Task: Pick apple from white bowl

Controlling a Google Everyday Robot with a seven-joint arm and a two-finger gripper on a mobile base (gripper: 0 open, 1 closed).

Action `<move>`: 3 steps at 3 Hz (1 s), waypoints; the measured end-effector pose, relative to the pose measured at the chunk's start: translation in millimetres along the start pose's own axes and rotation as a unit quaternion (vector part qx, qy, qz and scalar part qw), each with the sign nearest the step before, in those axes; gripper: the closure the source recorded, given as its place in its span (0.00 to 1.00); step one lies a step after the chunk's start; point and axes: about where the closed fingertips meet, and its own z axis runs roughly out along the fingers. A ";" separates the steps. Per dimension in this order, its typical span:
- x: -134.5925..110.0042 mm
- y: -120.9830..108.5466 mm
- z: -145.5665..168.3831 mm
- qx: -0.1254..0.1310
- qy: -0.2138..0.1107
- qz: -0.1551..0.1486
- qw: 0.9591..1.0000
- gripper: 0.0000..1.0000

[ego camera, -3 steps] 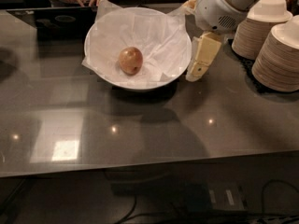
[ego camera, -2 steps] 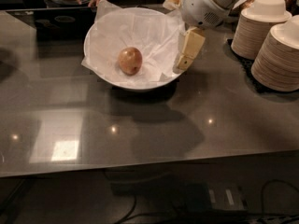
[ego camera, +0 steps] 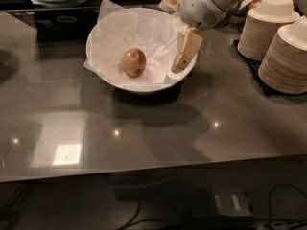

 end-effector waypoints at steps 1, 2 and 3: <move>-1.7 -3.8 6.4 0.006 -0.011 -0.001 1.000 0.00; -2.8 -20.6 26.1 0.019 -0.044 0.007 0.999 0.00; -2.1 -30.8 40.7 0.018 -0.063 0.014 0.998 0.00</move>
Offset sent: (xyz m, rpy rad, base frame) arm 0.0521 0.0320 -0.0182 0.1902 -0.0207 -0.0082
